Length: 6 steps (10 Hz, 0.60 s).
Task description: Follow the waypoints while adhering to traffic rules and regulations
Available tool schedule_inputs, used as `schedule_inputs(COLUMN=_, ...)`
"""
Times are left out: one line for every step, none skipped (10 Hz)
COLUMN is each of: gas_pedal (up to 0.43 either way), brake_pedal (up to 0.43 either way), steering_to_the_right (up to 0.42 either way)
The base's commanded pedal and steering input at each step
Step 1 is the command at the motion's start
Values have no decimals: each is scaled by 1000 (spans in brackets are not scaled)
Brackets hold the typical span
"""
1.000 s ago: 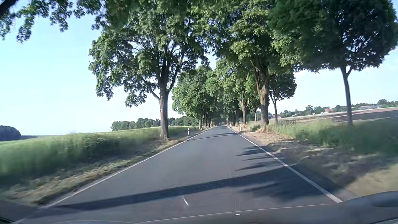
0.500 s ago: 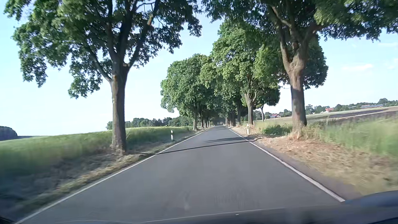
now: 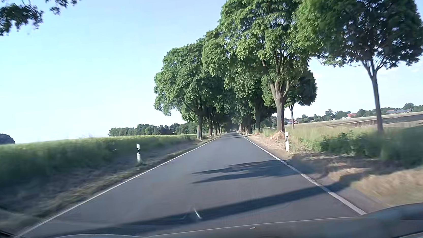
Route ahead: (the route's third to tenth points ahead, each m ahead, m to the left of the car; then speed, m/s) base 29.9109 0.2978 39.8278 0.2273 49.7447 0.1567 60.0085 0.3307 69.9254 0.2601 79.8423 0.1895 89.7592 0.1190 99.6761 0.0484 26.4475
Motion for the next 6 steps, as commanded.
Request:
schedule_inputs(gas_pedal=488, brake_pedal=6, steering_to_the_right=3)
schedule_inputs(gas_pedal=488, brake_pedal=6, steering_to_the_right=3)
schedule_inputs(gas_pedal=488, brake_pedal=6, steering_to_the_right=3)
schedule_inputs(gas_pedal=488, brake_pedal=6, steering_to_the_right=1)
schedule_inputs(gas_pedal=488, brake_pedal=6, steering_to_the_right=1)
schedule_inputs(gas_pedal=488, brake_pedal=6, steering_to_the_right=0)
